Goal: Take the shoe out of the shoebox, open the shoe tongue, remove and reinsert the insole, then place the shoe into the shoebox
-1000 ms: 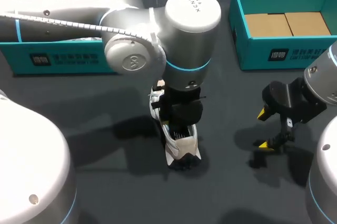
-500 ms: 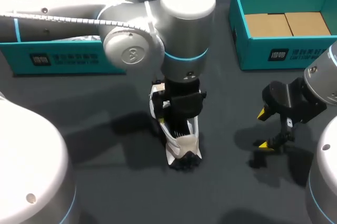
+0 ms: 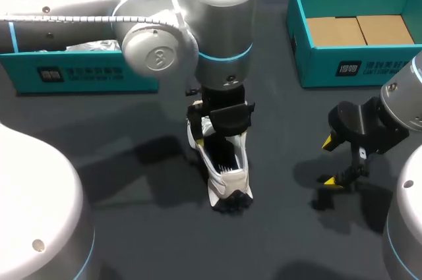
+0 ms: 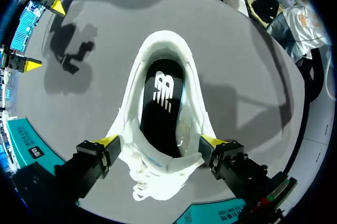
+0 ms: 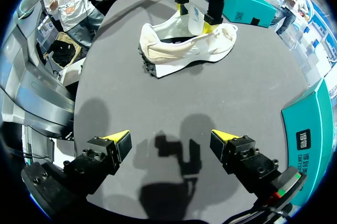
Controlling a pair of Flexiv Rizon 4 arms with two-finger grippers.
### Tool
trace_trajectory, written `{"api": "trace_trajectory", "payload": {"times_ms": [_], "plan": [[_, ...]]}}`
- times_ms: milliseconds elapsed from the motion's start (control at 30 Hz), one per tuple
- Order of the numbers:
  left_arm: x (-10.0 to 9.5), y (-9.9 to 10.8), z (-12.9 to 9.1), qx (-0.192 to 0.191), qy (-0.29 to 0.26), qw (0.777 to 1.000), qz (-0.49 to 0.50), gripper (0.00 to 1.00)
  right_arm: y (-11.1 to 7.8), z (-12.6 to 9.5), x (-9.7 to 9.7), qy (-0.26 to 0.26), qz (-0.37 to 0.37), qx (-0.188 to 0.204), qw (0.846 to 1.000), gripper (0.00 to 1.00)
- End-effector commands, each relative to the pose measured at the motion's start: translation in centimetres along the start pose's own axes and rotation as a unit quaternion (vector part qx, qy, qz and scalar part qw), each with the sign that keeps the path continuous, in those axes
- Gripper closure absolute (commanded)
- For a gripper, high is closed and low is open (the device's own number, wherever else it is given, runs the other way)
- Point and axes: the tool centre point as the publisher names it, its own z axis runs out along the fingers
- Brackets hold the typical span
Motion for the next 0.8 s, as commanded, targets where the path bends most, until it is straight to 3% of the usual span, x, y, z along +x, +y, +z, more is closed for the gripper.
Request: {"api": "trace_trajectory", "payload": {"times_ms": [33, 300, 333, 500, 567, 700, 800], "plan": [[0.4, 0.6, -0.4, -0.002, -0.004, 1.0, -0.004, 0.04, 0.0, -0.1, 0.2, -0.002, 0.0, 0.001, 1.0, 0.0], [1.1, 2.9, -1.8, -0.007, -0.012, 1.0, -0.023, 0.12, 0.0, -0.1, 0.2, -0.002, 0.0, 0.001, 1.0, 0.0], [1.2, 3.4, -2.0, -0.005, -0.013, 1.0, -0.025, 0.2, 0.0, -0.1, 0.2, -0.002, 0.0, 0.001, 1.0, 0.0], [1.5, 5.5, -3.2, 0.011, -0.022, 0.999, -0.034, 0.35, 0.0, -0.1, 0.2, -0.002, 0.0, 0.001, 1.0, 0.0], [1.5, 6.3, -3.7, 0.018, -0.025, 0.999, -0.035, 0.51, 0.0, -0.1, 0.2, -0.002, 0.0, 0.001, 1.0, 0.0], [1.5, 7.5, -4.7, 0.027, -0.027, 0.999, -0.034, 0.53, 0.0, -0.1, 0.2, -0.002, 0.0, 0.001, 1.0, 0.0], [1.3, 8.2, -5.2, 0.028, -0.029, 0.999, -0.035, 0.6, 0.0, -0.1, 0.2, -0.002, 0.0, 0.001, 1.0, 0.0]]}}
